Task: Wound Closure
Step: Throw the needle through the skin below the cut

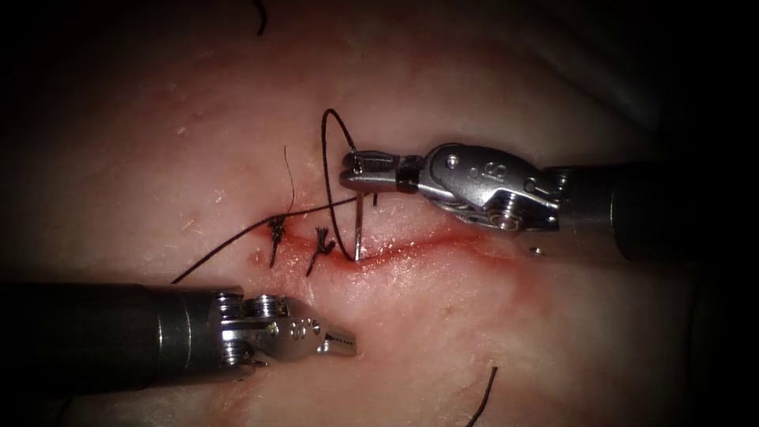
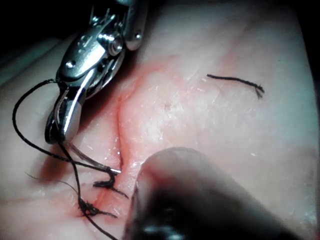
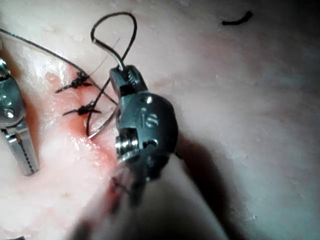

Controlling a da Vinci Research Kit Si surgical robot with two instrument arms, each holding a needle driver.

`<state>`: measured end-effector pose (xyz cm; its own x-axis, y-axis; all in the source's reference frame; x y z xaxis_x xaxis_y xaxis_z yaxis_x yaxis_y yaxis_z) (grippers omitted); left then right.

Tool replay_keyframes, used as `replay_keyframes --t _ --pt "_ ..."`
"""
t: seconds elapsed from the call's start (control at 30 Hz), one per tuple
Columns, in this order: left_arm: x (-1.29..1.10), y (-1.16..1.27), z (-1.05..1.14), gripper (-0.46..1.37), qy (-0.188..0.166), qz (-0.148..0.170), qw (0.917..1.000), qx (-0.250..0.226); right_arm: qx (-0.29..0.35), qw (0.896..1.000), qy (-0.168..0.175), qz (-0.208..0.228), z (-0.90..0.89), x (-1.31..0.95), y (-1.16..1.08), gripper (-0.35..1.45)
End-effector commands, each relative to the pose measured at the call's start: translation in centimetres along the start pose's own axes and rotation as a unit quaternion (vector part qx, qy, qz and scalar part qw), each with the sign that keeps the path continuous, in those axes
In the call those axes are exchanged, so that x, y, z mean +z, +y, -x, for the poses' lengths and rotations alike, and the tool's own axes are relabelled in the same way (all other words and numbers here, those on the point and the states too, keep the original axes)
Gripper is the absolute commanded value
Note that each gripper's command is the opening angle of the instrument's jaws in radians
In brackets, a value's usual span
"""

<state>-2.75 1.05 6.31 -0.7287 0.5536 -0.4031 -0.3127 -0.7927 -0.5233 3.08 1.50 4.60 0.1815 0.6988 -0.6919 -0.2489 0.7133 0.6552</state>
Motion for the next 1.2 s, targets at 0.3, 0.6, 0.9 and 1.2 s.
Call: replay_keyframes --t 0.3,0.6,0.9,1.2 --pt "-0.07 -0.04 0.13 -0.35 0.002 0.006 1.0000 0.000 0.113 0.994 0.004 -0.009 -0.03 0.04 0.05 -0.35" --pt "-0.10 -0.09 0.20 -0.35 0.002 0.007 1.0000 0.003 0.196 0.980 0.006 -0.039 0.03 0.14 0.03 -0.35" --pt "-0.09 -0.11 0.19 -0.35 0.002 0.007 1.0000 0.003 0.286 0.954 0.006 -0.085 0.15 0.30 -0.11 -0.35" --pt "-0.10 -0.14 0.21 -0.34 0.005 0.007 1.0000 0.003 0.348 0.936 -0.021 -0.052 0.18 0.27 -0.23 -0.35"
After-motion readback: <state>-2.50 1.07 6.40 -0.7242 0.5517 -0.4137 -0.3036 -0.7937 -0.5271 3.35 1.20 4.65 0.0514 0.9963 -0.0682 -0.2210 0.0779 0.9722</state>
